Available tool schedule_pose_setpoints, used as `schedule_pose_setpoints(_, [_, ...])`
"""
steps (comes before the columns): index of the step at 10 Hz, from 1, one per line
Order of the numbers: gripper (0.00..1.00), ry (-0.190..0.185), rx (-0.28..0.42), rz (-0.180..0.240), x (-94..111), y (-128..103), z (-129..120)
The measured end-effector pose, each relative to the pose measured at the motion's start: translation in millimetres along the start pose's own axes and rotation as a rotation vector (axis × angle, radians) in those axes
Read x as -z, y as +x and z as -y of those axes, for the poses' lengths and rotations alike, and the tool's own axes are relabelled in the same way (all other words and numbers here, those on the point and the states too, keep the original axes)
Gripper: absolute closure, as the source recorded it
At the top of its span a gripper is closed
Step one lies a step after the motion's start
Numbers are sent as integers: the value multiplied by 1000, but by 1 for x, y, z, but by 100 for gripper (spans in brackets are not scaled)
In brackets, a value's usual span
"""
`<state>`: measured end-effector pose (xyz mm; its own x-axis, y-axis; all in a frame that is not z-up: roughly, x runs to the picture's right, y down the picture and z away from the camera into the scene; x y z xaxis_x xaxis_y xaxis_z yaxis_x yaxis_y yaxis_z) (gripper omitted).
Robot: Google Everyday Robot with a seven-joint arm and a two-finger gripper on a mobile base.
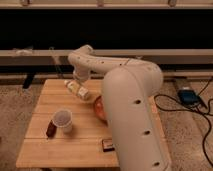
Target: Place the bottle in the ceramic bowl
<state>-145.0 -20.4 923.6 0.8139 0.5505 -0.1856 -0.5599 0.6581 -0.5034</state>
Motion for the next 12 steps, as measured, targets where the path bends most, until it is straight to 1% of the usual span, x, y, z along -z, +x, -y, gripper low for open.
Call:
schedule_pose_setpoints(2, [20,17,10,9,-42,-12,16])
schedule_pose_setpoints(3, [20,24,22,10,-62,-21,15])
schedule_pose_setpoints(4, [20,27,30,16,-76,-33,11])
schedule_pose_setpoints(5, [20,23,34,23,-85,-43,6])
schedule_pose_setpoints(6, [24,26,38,23,-87,-46,7])
schedule_pose_setpoints(8, [41,18,39,18,-83,-46,4])
schedule_pose_setpoints(9, [53,13,40,20,-74,-48,1])
schedule_pose_setpoints(10, [63,14,36,12,-61,-44,1])
schedule_pose_setpoints(11, [72,16,32,10,-49,-41,1])
schedule_pose_setpoints(12, [82,27,33,4,-31,-36,2])
